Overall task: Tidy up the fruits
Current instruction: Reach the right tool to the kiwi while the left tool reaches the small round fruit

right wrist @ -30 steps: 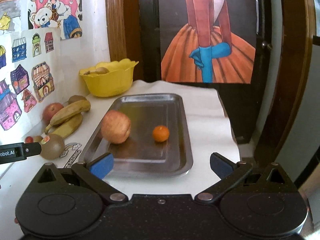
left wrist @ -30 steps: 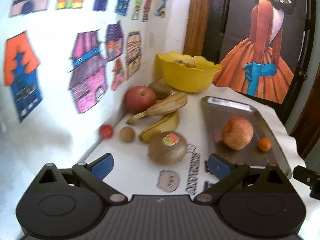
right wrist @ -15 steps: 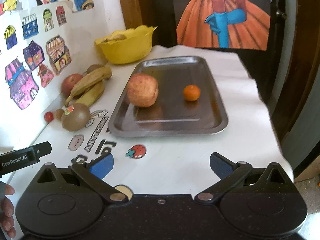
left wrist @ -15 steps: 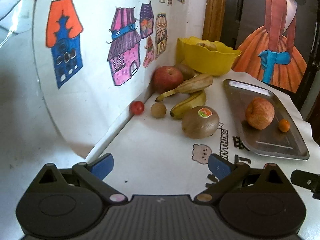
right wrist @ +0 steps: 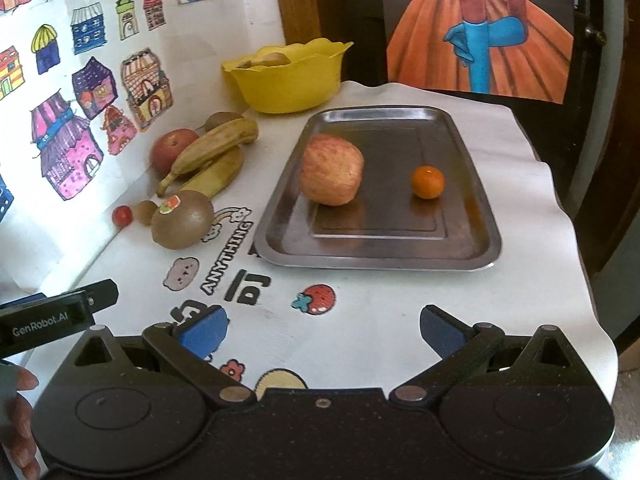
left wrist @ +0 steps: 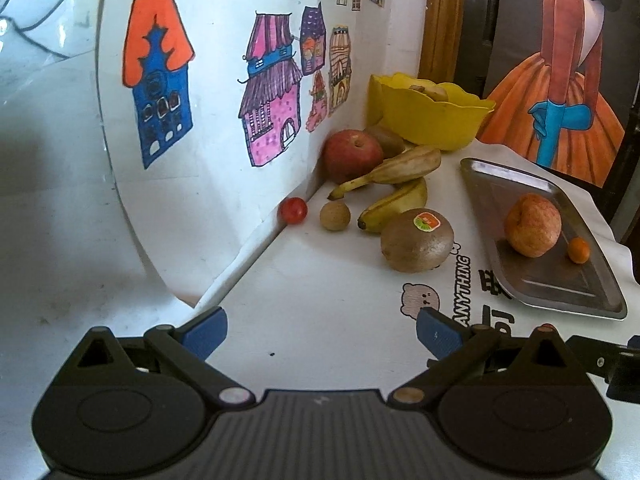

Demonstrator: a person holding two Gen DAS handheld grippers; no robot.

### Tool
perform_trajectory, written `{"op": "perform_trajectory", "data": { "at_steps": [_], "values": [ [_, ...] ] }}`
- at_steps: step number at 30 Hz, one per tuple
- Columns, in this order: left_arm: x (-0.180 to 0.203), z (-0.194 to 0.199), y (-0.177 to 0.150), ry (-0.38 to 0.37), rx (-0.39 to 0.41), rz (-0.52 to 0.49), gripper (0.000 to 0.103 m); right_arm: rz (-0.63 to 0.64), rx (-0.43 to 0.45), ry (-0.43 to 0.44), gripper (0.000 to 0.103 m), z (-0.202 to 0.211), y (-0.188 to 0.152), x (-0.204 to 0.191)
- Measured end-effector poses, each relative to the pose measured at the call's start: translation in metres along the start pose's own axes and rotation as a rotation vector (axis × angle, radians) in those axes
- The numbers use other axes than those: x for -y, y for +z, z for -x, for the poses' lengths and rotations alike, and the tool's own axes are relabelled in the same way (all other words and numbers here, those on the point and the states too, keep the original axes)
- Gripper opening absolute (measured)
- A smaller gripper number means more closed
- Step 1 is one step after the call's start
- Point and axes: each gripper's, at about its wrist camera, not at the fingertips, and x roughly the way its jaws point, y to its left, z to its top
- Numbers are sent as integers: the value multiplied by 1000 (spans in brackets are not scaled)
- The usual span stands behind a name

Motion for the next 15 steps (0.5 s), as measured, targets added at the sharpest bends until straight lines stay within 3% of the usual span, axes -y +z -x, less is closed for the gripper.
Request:
{"op": "perform_trajectory", "data": {
  "at_steps": [8,15],
  "values": [
    [2,-11,8,35,-1,22,102,70,31,60,102,-11,6,-11],
    [2,-22,20,46,-4,65,102,227,92,134,102,-20,14,-22]
  ]
}}
